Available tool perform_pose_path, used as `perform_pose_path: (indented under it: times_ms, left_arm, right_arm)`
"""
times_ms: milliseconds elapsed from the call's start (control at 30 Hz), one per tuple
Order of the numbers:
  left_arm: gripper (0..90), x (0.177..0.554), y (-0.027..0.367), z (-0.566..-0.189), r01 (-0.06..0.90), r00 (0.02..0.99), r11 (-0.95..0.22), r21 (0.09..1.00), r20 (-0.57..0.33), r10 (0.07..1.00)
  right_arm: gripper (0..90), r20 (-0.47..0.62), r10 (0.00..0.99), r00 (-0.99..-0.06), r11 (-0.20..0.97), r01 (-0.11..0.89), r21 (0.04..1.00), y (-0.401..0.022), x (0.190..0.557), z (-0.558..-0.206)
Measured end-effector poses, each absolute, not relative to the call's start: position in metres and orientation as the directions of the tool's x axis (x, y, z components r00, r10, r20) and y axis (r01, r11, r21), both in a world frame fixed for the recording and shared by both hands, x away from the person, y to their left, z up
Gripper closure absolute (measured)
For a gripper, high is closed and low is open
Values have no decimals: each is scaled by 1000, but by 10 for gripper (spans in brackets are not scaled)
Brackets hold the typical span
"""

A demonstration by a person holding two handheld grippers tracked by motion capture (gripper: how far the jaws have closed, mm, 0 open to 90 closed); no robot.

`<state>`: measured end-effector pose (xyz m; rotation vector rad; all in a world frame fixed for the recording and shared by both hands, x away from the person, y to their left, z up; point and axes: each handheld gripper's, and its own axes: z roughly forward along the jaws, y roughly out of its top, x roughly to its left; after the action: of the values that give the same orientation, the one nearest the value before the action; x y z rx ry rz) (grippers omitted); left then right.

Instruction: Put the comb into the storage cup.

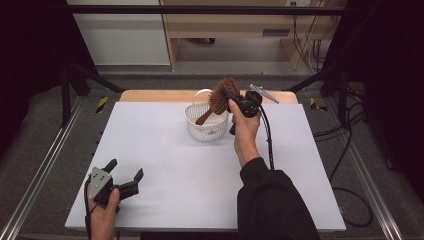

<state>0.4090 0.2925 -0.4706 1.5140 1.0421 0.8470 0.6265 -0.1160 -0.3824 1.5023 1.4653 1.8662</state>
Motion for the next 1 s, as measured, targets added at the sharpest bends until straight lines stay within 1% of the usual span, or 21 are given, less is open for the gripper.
perform_pose_path:
  times_ms: [1000]
  left_arm:
    - [15,409,292,-471,180,373,-59,982,-13,928]
  right_arm:
    - [511,548,740,-390,-432,349,832,-113,628,-392]
